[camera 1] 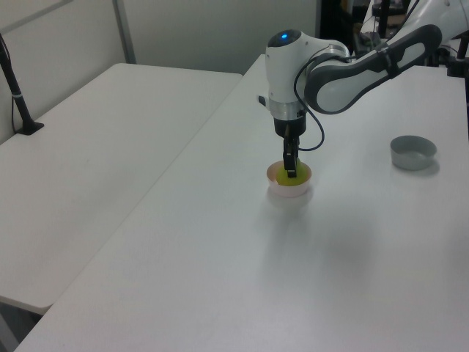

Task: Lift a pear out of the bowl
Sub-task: 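Close the gripper on the green pear inside the pink bowl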

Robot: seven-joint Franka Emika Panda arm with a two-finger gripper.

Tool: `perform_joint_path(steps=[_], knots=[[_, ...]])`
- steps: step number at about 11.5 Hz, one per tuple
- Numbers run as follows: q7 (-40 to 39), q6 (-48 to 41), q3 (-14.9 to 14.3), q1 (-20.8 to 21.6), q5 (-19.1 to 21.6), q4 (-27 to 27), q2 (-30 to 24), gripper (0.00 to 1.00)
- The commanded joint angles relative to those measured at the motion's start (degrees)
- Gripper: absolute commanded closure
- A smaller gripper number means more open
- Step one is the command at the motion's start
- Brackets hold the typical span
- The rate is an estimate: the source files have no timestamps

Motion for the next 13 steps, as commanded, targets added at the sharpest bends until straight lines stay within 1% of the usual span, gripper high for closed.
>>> perform_joint_path(steps=[1, 8, 10, 13], knots=[[0.9, 0.9, -0.4, 0.7, -0.6, -1.3, -0.9, 0.71], [0.8, -0.4, -0.4, 0.7, 0.0, -1.0, -3.0, 0.72], [0.7, -1.4, -0.3, 0.7, 0.0, -0.3, -3.0, 0.77], [0.8, -1.5, -0.3, 0.7, 0.1, -0.2, -3.4, 0.78]])
